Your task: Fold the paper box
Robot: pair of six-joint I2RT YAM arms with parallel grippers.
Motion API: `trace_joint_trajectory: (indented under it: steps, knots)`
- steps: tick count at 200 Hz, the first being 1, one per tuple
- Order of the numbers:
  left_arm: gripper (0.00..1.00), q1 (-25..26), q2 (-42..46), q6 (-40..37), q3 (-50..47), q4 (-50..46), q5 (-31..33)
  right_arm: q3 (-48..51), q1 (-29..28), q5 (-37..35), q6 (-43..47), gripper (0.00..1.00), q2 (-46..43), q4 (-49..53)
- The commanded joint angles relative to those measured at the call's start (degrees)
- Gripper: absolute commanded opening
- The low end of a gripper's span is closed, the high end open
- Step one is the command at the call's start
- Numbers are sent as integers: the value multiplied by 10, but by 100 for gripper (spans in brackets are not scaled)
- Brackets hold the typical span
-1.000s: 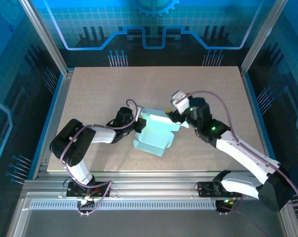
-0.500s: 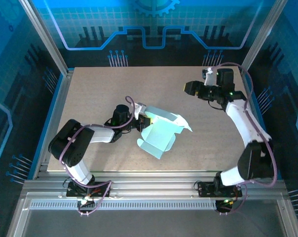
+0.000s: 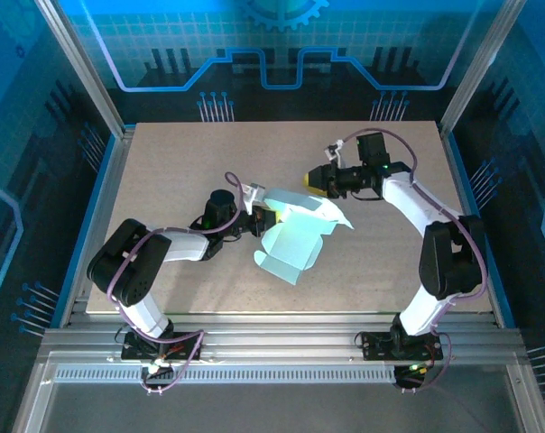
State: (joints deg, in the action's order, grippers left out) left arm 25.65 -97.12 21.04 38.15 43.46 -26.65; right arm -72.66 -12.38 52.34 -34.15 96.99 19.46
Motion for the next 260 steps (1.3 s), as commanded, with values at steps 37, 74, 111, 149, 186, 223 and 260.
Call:
trace_joint_trajectory:
  steps: [37, 74, 111, 149, 186, 223, 260]
  knots:
    - [0, -2, -18, 65, 39, -19, 70, 50, -28, 33, -37, 34, -18, -50]
    - [0, -4, -22, 79, 47, -41, 90, 62, -49, 28, -37, 31, -20, -56]
    - [0, -5, -22, 73, 50, -51, 95, 67, -51, 1, -21, 31, -31, -45]
    - [0, -11, -11, 60, 45, -76, 100, 65, -11, -17, -21, 32, -55, -41]
    - [0, -12, -10, 49, 38, -53, 65, 62, 11, -20, -16, 42, -61, -36]
    - [0, -11, -8, 53, 32, -41, 67, 76, 16, -25, -30, 42, -62, -54]
    - [0, -11, -19, 91, 45, -37, 94, 84, -17, -7, -34, 38, -54, -72]
